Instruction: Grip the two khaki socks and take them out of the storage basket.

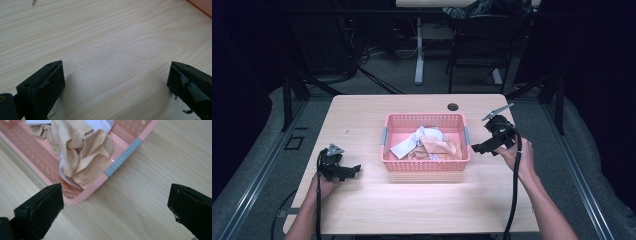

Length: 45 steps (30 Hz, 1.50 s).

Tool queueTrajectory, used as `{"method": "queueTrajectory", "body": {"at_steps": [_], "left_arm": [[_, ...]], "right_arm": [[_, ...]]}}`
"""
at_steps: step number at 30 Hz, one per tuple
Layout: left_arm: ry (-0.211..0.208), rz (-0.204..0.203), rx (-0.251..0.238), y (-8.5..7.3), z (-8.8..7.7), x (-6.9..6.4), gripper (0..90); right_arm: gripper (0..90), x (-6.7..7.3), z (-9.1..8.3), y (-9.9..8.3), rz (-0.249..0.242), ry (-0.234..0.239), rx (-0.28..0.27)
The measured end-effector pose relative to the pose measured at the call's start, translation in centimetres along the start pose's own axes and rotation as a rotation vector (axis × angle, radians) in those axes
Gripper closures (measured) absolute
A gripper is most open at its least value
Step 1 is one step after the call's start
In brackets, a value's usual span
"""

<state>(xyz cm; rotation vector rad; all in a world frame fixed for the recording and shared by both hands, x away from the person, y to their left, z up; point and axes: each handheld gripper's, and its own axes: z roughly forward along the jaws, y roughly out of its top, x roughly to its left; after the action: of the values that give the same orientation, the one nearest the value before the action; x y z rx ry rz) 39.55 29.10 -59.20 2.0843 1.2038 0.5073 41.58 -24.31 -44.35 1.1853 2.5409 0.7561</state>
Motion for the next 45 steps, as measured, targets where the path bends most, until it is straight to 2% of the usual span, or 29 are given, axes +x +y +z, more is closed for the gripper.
{"method": "queueTrajectory", "body": {"at_steps": [7,15,18,19,22,23,26,28,30,31,33,35,36,37,39,43,45], "left_arm": [[-0.002,0.003,0.001,0.0,0.0,0.0,1.2],[-0.002,0.001,0.000,0.0,0.0,0.0,1.2],[-0.002,0.001,0.000,0.0,0.0,0.0,1.2],[-0.002,0.003,0.001,0.0,0.0,0.0,1.2],[-0.002,0.001,0.000,0.0,0.0,0.0,1.2],[-0.002,0.001,-0.001,0.0,0.0,0.0,1.2],[-0.002,0.001,-0.001,0.0,0.0,0.0,1.2],[-0.002,0.001,0.000,0.0,0.0,0.0,1.2],[-0.003,0.002,-0.001,0.0,0.0,0.0,1.2],[-0.003,0.001,-0.001,0.0,0.0,0.0,1.2],[-0.003,0.001,-0.001,0.0,0.0,0.0,1.2],[-0.003,0.001,-0.001,0.0,0.0,0.0,1.2],[-0.004,0.001,-0.001,0.0,0.0,0.0,1.2],[-0.003,0.001,-0.001,0.0,0.0,0.0,1.2],[-0.003,0.002,-0.001,0.0,0.0,0.0,1.2],[-0.003,0.001,-0.001,0.0,0.0,0.0,1.2],[-0.003,0.001,-0.001,0.0,0.0,0.0,1.2]], "right_arm": [[0.0,1.3,1.7,2.7,-0.033,0.046,0.015],[0.5,2.6,3.2,4.7,-0.072,0.071,0.022],[10.2,3.4,4.1,5.7,-0.087,0.083,0.027],[10.2,3.4,4.1,5.7,-0.087,0.083,0.027],[19.1,4.4,5.6,6.2,-0.104,0.086,0.058],[19.1,4.4,5.6,6.2,-0.104,0.086,0.058],[27.3,4.9,6.5,6.5,-0.127,0.094,0.083],[32.1,5.2,7.1,6.5,-0.117,0.102,0.086],[35.3,5.6,7.4,6.7,-0.135,0.082,0.097],[37.0,5.9,7.6,6.6,-0.124,0.085,0.089],[44.9,6.3,7.9,6.7,-0.138,0.096,0.101],[47.1,6.5,8.1,6.7,-0.138,0.096,0.101],[52.2,6.6,8.3,6.7,-0.152,0.089,0.142],[52.2,6.6,8.3,6.7,-0.152,0.089,0.142],[60.7,6.7,8.6,6.7,-0.138,0.056,0.146],[74.7,6.5,8.5,6.7,-0.136,0.058,0.150],[79.7,6.5,8.4,6.6,-0.127,0.057,0.130]]}}
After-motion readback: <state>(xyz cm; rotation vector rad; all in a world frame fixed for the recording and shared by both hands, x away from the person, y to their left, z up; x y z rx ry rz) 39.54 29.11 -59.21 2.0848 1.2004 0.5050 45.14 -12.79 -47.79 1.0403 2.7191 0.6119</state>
